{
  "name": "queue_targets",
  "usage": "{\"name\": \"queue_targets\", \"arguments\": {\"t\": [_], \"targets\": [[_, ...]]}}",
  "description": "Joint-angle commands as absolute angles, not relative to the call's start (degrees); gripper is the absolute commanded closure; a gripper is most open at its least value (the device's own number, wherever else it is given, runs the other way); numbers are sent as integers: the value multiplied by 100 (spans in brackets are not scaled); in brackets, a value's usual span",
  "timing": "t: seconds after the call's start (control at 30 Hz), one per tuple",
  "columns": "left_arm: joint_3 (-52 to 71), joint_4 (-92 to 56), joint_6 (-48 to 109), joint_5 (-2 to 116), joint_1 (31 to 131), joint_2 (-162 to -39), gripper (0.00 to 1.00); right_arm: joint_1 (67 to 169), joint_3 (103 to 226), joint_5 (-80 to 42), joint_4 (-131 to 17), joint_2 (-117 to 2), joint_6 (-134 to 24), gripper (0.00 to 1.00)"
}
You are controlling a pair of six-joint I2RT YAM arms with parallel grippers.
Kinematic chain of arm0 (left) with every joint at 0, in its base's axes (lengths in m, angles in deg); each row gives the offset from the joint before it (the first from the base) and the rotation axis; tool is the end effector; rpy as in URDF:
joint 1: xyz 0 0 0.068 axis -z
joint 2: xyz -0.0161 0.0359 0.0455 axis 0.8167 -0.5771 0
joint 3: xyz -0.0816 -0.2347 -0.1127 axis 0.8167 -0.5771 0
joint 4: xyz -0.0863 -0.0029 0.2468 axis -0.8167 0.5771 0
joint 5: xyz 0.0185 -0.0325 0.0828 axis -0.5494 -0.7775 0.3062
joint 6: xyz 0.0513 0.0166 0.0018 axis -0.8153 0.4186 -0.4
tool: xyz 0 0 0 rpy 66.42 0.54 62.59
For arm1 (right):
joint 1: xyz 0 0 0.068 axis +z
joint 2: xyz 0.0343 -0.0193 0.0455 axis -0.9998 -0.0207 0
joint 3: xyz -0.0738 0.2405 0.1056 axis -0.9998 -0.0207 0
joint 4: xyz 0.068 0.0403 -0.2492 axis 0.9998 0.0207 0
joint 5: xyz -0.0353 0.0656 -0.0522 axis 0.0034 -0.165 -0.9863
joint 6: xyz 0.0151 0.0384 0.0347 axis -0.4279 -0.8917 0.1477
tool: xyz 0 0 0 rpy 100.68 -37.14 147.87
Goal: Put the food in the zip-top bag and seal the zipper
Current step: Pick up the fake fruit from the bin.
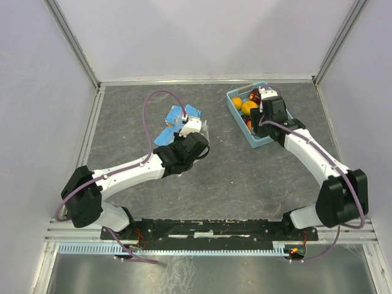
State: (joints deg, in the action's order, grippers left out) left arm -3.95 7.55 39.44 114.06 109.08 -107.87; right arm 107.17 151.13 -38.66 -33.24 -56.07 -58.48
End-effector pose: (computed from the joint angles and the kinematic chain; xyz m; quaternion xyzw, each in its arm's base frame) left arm 0.1971 -0.2286 0.2605 0.1020 0.8548 0.1043 0.4980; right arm 0.2917 0.0889 0.2834 -0.0205 0.9099 0.0061 0.4143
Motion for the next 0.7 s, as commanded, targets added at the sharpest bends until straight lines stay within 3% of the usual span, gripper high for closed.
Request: {"name": "queue_targets", "arguments": {"t": [0.0, 0.23, 0.67], "targets": [[-409, 498, 3844, 11429, 10875, -10568, 97, 10401, 15727, -3887, -3348, -6068, -5472, 28], [-420, 467, 3829, 11353, 10876, -10558, 97, 9909, 16047, -3120, -3451, -6833, -4611, 16], [-424, 431, 3770, 11297, 10873, -10642, 97, 9673, 16667, -1963, -3432, -8052, -3724, 9]]}}
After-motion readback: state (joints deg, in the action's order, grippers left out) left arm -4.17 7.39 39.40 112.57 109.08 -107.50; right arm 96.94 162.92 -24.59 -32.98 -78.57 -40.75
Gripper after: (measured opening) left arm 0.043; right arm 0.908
